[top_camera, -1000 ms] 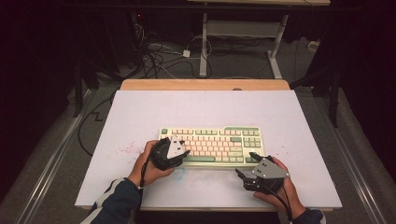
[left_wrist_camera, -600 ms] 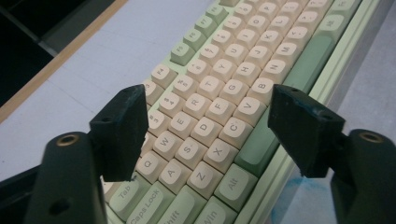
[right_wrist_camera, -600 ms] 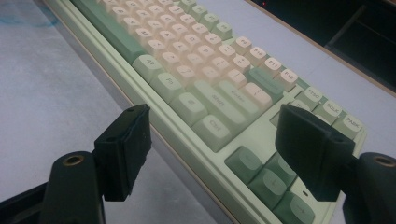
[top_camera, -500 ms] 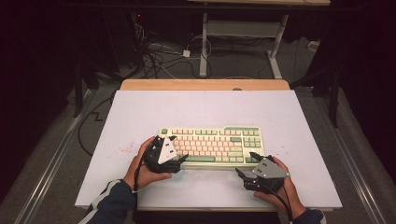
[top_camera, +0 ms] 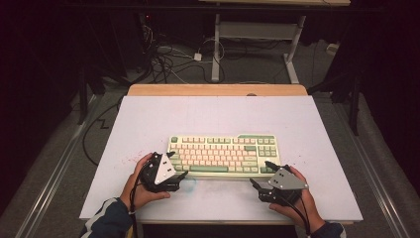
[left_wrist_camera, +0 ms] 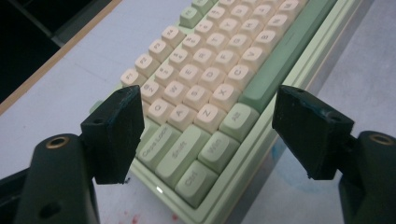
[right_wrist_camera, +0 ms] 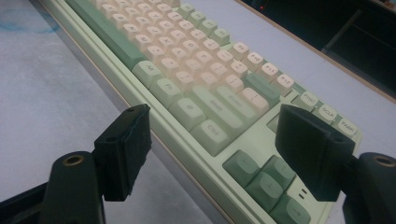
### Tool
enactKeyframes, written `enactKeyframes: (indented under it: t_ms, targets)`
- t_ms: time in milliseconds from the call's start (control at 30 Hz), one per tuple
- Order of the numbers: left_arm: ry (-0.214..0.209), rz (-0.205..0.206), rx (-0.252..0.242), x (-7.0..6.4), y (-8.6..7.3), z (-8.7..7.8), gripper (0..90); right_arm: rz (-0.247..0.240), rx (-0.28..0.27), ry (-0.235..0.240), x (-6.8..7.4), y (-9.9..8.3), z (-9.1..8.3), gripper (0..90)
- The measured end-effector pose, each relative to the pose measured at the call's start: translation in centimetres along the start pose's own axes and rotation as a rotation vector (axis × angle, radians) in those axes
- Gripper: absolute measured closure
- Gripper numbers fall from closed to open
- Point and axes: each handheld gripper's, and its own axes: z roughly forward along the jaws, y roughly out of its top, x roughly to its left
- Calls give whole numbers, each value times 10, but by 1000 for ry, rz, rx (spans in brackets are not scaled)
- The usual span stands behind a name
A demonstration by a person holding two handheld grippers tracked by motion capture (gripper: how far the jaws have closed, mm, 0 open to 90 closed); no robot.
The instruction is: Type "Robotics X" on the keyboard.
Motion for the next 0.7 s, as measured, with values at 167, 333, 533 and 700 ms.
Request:
enactKeyframes:
  t_ms: [167, 333, 533, 700]
  targets:
    - [3, -37, 2, 8, 0, -8, 315, -3, 3, 3, 1, 0, 1, 276]
    - [-18, -115, -3, 16, 9, -12, 597, -5, 5, 4, 1, 0, 1, 276]
    - [-12, -143, 34, 22, 14, -7, 841, -8, 11, 8, 1, 0, 2, 279]
    - [-18, -139, 52, 21, 21, 4, 869, -14, 17, 13, 2, 0, 3, 279]
